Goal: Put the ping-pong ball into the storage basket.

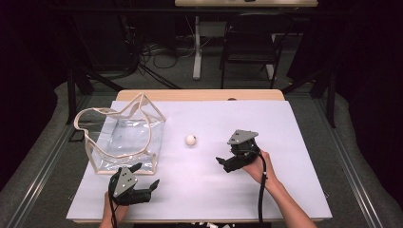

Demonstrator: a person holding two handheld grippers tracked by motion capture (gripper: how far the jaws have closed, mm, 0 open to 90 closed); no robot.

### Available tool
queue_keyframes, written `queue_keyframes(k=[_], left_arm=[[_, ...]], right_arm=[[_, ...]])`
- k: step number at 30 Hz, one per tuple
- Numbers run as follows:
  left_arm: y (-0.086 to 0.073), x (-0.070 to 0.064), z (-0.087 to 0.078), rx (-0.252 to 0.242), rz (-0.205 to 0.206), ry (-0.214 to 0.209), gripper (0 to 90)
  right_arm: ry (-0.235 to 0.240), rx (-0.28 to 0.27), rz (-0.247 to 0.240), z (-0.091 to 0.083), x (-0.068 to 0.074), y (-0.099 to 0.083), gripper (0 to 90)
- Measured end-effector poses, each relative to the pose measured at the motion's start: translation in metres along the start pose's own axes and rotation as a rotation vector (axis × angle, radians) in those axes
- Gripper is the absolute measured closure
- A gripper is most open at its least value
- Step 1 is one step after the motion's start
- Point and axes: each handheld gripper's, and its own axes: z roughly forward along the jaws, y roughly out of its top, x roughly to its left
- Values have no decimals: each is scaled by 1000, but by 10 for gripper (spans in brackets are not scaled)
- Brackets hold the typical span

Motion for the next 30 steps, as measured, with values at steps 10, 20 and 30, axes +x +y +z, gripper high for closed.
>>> queue_keyframes(k=[10, 20, 30], left_arm=[[0, 0, 0, -1, 0, 1, 163], [0, 0, 0, 1, 1, 1, 162], [0, 0, 0, 0, 1, 1, 163]], right_arm=[[7, 7, 1, 9, -6, 8, 0], [19, 19, 13, 18, -11, 13, 0], [21, 25, 15, 25, -15, 20, 0]])
